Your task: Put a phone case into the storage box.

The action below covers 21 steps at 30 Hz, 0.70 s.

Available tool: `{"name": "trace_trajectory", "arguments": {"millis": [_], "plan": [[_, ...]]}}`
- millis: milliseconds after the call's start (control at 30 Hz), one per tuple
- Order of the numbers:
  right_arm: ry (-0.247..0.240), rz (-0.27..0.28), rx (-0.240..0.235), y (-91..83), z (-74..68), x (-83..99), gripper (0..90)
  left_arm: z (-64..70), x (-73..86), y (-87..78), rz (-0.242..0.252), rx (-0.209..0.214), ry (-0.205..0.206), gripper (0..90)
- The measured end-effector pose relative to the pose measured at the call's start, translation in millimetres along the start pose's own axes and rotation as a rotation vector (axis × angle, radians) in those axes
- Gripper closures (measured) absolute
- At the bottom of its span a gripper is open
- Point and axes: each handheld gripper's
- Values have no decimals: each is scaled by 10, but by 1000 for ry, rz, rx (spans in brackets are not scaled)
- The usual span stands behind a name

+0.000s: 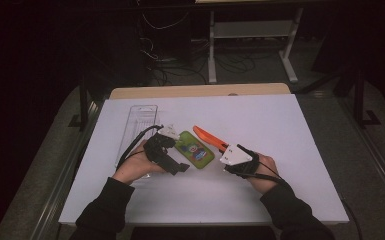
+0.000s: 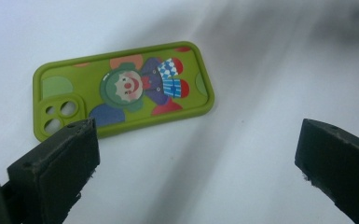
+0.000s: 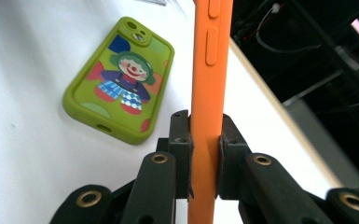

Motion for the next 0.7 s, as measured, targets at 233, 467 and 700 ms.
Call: {"name": "trace_trajectory", "arguments": {"millis": [233,467,700], "plan": [[181,-5,-94,9,96,-2,779,10,4,17,0,-2,-20,0],[347,-23,-171,26,204,22,781,8,4,16,8,-2,-29,0],[550,-29,-246,43,318,70,781,-4,7,9,25,-5,-47,0]]}}
Point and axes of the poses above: each handheld gripper's, and its own axes: y roughly forward along the jaws, x roughly out of its underside, z roughly to its right, and after that the axes turned 11 degrees about y, right-handed
